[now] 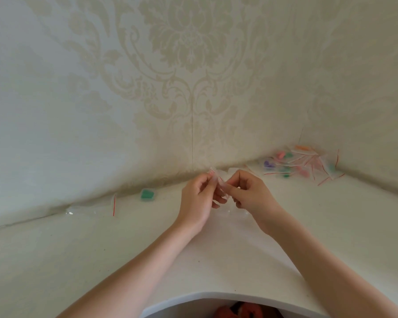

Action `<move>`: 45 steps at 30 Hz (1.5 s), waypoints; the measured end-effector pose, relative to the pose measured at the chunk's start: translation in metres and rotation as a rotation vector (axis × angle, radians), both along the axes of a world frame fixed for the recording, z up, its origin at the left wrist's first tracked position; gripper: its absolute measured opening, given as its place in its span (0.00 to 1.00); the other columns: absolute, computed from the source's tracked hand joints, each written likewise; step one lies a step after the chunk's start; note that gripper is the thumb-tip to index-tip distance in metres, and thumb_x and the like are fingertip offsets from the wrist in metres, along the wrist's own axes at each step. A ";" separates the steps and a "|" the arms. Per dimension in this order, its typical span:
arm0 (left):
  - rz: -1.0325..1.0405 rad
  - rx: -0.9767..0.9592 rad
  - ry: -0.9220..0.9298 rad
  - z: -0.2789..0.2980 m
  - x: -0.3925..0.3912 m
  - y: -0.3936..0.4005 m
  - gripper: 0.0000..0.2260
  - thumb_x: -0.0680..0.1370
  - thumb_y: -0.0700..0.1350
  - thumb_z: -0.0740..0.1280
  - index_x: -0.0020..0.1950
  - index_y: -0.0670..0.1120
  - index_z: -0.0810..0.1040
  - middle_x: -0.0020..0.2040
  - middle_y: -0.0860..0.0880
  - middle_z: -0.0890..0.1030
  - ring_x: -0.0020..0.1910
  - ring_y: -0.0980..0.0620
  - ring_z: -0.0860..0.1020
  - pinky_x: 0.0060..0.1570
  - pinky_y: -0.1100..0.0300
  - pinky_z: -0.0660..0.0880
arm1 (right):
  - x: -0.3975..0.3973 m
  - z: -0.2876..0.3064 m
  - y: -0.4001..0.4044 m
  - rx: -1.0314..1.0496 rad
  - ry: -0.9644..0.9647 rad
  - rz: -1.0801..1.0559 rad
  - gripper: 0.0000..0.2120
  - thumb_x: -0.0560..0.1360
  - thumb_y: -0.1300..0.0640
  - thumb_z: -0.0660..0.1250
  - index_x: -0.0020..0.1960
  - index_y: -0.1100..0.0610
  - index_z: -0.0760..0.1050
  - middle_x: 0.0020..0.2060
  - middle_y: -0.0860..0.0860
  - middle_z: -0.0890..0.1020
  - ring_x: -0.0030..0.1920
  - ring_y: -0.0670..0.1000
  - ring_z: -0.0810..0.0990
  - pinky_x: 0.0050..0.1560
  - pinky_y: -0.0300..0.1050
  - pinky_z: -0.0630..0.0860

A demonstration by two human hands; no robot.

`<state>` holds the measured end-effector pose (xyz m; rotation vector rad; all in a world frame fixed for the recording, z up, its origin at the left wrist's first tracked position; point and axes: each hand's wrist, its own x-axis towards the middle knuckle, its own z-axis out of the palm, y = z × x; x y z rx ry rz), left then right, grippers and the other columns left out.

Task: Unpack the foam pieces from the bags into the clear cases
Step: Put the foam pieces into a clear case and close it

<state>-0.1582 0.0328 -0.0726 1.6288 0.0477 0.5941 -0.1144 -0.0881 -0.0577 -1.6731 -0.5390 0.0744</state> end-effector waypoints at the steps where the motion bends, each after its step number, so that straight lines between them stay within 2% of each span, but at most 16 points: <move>1: 0.033 0.077 -0.005 -0.001 -0.001 -0.001 0.15 0.82 0.45 0.59 0.36 0.43 0.74 0.29 0.48 0.76 0.27 0.53 0.76 0.28 0.62 0.71 | -0.001 0.001 0.001 -0.008 -0.004 -0.016 0.11 0.74 0.56 0.70 0.38 0.58 0.71 0.28 0.45 0.73 0.29 0.45 0.68 0.30 0.36 0.66; 4: 0.103 0.411 -0.039 -0.006 -0.001 -0.001 0.14 0.82 0.44 0.57 0.36 0.44 0.70 0.27 0.50 0.72 0.26 0.49 0.71 0.31 0.53 0.68 | -0.005 -0.003 0.005 -0.130 -0.181 -0.103 0.12 0.76 0.55 0.66 0.38 0.55 0.67 0.27 0.44 0.69 0.28 0.42 0.64 0.29 0.33 0.64; 6: 0.102 0.491 -0.055 -0.009 -0.002 0.000 0.13 0.81 0.43 0.57 0.37 0.45 0.69 0.27 0.51 0.71 0.28 0.48 0.71 0.32 0.52 0.67 | -0.010 -0.008 0.008 -0.127 -0.246 -0.106 0.12 0.78 0.59 0.63 0.38 0.55 0.64 0.27 0.45 0.67 0.28 0.43 0.63 0.29 0.35 0.63; 12: 0.071 0.528 -0.044 -0.006 -0.005 -0.003 0.15 0.81 0.43 0.57 0.34 0.52 0.63 0.28 0.54 0.70 0.28 0.55 0.68 0.30 0.62 0.63 | -0.012 -0.011 0.011 0.034 -0.212 -0.121 0.09 0.76 0.67 0.62 0.42 0.55 0.69 0.28 0.47 0.73 0.30 0.46 0.69 0.34 0.41 0.68; 17: 0.043 0.499 0.007 -0.008 -0.003 -0.004 0.13 0.80 0.44 0.58 0.36 0.44 0.64 0.30 0.49 0.69 0.30 0.52 0.67 0.32 0.56 0.63 | -0.016 -0.013 0.012 0.030 -0.301 -0.169 0.12 0.75 0.69 0.60 0.43 0.51 0.68 0.23 0.44 0.69 0.26 0.43 0.64 0.27 0.35 0.61; 21: 0.046 0.452 0.036 -0.007 -0.007 -0.008 0.13 0.76 0.39 0.59 0.33 0.46 0.61 0.27 0.53 0.65 0.28 0.54 0.61 0.31 0.55 0.60 | -0.014 -0.012 0.009 -0.158 -0.580 -0.362 0.13 0.72 0.68 0.58 0.39 0.50 0.67 0.34 0.46 0.73 0.34 0.49 0.70 0.34 0.47 0.68; 23: 0.061 0.447 0.023 -0.007 -0.008 -0.011 0.14 0.76 0.39 0.59 0.33 0.47 0.60 0.27 0.53 0.64 0.28 0.53 0.61 0.30 0.54 0.59 | -0.012 -0.010 0.005 -0.268 -0.663 -0.439 0.09 0.73 0.65 0.57 0.41 0.53 0.71 0.37 0.49 0.73 0.36 0.52 0.71 0.32 0.47 0.68; 26: 0.140 0.449 -0.046 -0.007 -0.006 -0.008 0.15 0.79 0.42 0.59 0.33 0.46 0.62 0.26 0.50 0.66 0.27 0.52 0.63 0.29 0.50 0.61 | -0.013 -0.010 0.003 -0.465 -0.779 -0.495 0.12 0.73 0.60 0.57 0.43 0.52 0.79 0.36 0.48 0.71 0.38 0.54 0.74 0.27 0.42 0.64; 30: 0.197 0.549 -0.176 -0.007 -0.007 -0.003 0.14 0.80 0.48 0.58 0.35 0.45 0.67 0.25 0.53 0.65 0.26 0.53 0.63 0.29 0.55 0.62 | -0.014 -0.007 0.003 -0.671 -0.666 -0.370 0.14 0.77 0.60 0.58 0.56 0.49 0.79 0.51 0.49 0.73 0.53 0.52 0.73 0.31 0.41 0.63; 32: 0.209 0.688 -0.213 -0.010 -0.008 -0.007 0.17 0.78 0.54 0.54 0.40 0.42 0.72 0.25 0.54 0.65 0.26 0.53 0.65 0.29 0.54 0.64 | -0.014 -0.003 0.001 -0.747 -0.626 -0.324 0.11 0.78 0.58 0.58 0.56 0.52 0.76 0.59 0.48 0.70 0.57 0.51 0.73 0.31 0.42 0.63; 36: 0.198 0.793 -0.263 -0.012 -0.007 -0.007 0.15 0.77 0.54 0.54 0.42 0.45 0.72 0.27 0.56 0.66 0.27 0.54 0.66 0.29 0.56 0.68 | -0.010 -0.007 -0.001 -0.641 -0.536 -0.242 0.22 0.77 0.59 0.60 0.69 0.46 0.68 0.63 0.45 0.68 0.53 0.48 0.75 0.44 0.43 0.72; 38: 0.185 0.699 -0.251 -0.012 -0.008 -0.009 0.16 0.78 0.55 0.54 0.43 0.45 0.72 0.27 0.56 0.68 0.27 0.54 0.68 0.29 0.56 0.68 | -0.007 -0.008 0.001 -0.406 -0.472 -0.210 0.25 0.77 0.58 0.65 0.71 0.44 0.67 0.56 0.44 0.71 0.46 0.45 0.75 0.48 0.39 0.73; 40: 0.173 0.374 -0.206 -0.006 -0.010 -0.009 0.13 0.81 0.53 0.55 0.41 0.47 0.70 0.30 0.54 0.72 0.26 0.55 0.71 0.28 0.58 0.69 | -0.006 -0.007 0.001 -0.210 -0.407 -0.175 0.24 0.74 0.58 0.69 0.69 0.45 0.69 0.49 0.43 0.73 0.41 0.41 0.74 0.44 0.28 0.69; 42: 0.211 0.086 -0.126 -0.001 -0.006 -0.003 0.09 0.82 0.48 0.57 0.43 0.48 0.69 0.32 0.51 0.74 0.26 0.53 0.73 0.25 0.58 0.71 | -0.007 -0.003 0.001 -0.096 -0.344 -0.126 0.17 0.73 0.57 0.71 0.57 0.40 0.74 0.52 0.43 0.75 0.43 0.40 0.74 0.42 0.26 0.67; 44: 0.211 -0.057 -0.055 0.002 -0.002 0.004 0.05 0.81 0.47 0.58 0.47 0.48 0.71 0.39 0.46 0.76 0.27 0.53 0.76 0.25 0.58 0.75 | -0.009 -0.001 0.001 -0.055 -0.326 -0.068 0.16 0.73 0.56 0.71 0.44 0.36 0.70 0.60 0.46 0.76 0.48 0.40 0.74 0.42 0.27 0.68; 45: 0.182 -0.113 -0.037 0.003 -0.001 0.006 0.05 0.81 0.46 0.59 0.50 0.47 0.72 0.42 0.45 0.77 0.29 0.53 0.78 0.27 0.57 0.77 | -0.010 -0.001 0.001 -0.058 -0.322 -0.042 0.15 0.74 0.56 0.70 0.43 0.35 0.70 0.61 0.46 0.75 0.49 0.41 0.74 0.42 0.27 0.69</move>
